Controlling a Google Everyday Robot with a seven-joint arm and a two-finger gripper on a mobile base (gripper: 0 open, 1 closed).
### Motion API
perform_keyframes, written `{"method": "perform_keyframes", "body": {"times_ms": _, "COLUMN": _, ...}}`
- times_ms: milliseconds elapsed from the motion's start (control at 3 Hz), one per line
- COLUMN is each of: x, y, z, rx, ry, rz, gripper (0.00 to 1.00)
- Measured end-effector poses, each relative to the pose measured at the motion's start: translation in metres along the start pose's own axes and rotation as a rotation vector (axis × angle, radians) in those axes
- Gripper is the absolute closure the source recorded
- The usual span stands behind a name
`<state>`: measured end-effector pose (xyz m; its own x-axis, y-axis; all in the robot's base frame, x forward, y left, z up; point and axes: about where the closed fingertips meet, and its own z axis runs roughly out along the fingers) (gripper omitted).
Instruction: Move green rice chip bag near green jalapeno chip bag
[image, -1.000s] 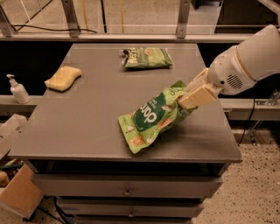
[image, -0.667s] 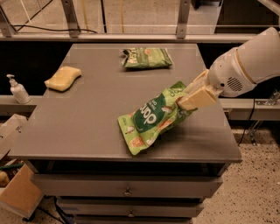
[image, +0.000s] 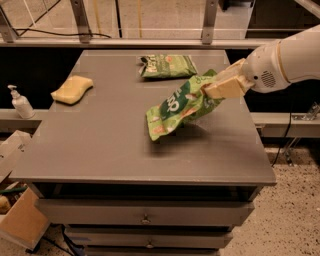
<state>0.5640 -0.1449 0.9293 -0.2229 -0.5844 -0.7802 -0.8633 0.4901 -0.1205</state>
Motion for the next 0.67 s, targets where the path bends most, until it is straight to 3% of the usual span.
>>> {"method": "perform_keyframes", "body": {"times_ms": 333, "x": -0.006, "y": -0.045, "z": 0.003, "rx": 0.07, "ry": -0.05, "rz": 0.0, "gripper": 1.0}}
{"method": "perform_keyframes", "body": {"times_ms": 667, "x": -0.002, "y": -0.09, "z": 0.006, "rx": 0.137, "ry": -0.051, "rz": -0.01, "gripper": 1.0}}
